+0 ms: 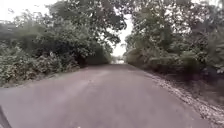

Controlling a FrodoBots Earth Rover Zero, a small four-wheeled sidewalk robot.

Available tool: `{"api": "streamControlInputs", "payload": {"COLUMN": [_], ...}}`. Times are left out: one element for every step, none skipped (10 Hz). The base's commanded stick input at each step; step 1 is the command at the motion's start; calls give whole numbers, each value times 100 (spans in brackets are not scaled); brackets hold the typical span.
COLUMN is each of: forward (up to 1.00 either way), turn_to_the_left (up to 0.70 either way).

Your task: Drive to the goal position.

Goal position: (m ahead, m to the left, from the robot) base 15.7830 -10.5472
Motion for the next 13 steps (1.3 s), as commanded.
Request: {"api": "streamControlInputs", "payload": {"forward": [100, 100, 100, 100, 100, 100, 100, 100, 100, 100, 100, 100, 100], "turn_to_the_left": [1, -1, -4, -7, -11, -14, -15, -15, -15, -15, -15, -15, -16]}}
